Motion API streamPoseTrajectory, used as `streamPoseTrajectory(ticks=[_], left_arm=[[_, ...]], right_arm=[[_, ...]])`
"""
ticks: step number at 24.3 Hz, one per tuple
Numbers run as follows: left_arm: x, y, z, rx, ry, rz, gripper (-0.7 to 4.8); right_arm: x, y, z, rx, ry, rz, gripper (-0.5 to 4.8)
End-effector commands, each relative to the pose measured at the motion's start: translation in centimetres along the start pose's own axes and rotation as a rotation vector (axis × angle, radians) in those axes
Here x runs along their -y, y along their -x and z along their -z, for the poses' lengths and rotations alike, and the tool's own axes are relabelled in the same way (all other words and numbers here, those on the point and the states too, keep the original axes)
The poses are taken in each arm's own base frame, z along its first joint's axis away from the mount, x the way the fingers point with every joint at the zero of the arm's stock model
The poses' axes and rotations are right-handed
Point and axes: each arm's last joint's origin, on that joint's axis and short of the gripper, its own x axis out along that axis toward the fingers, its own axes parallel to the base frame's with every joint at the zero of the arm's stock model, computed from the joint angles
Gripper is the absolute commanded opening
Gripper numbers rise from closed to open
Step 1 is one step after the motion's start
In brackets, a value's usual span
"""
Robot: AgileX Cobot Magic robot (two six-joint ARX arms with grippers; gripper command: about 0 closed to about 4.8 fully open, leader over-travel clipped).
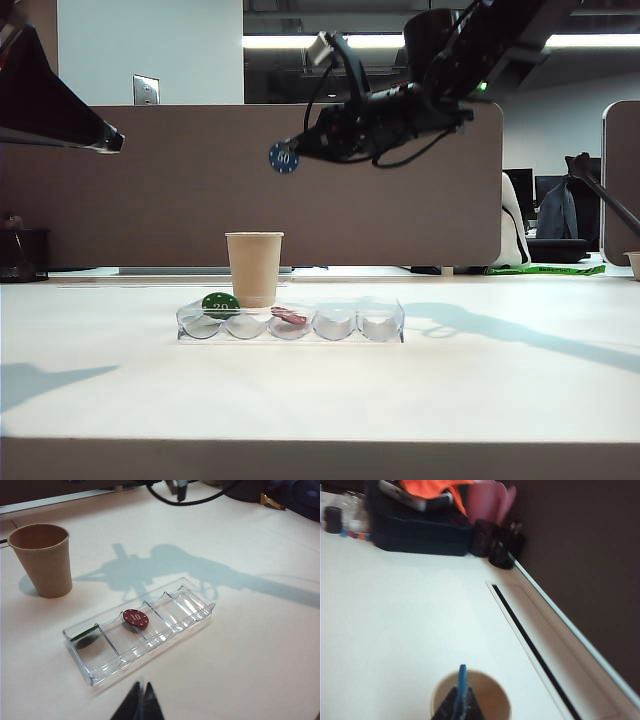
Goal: Pick up the chip with the greater value and put it into the paper cup.
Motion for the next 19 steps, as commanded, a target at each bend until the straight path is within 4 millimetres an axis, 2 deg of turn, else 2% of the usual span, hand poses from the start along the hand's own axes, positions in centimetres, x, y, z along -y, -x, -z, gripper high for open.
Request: streamPoseTrajectory(ticks=[1,5,13,19], left_arm=[[0.0,0.0,-0.4,0.022,0.004,-0.002,-0.06],[0.0,0.0,-0.3,0.022,0.022,0.001,-0.06],[0.0,0.0,-0.4,0.023,0.022,0.001,-0.06],[0.0,0.0,-0.3,0.020,0.041,0.002,-0.06]], right_arm=[[-0.1,-0.7,0.6,0.023,-0.056,0.023,-0.01],[-0.3,-1.9,1.2,0.088,-0.099,0.076,-0.01],[-1.6,-3.3,1.2,0.085,-0.100,0.083,-0.01],[-1.3,-6.1,1.1,0.113,-0.095,0.096,-0.01]])
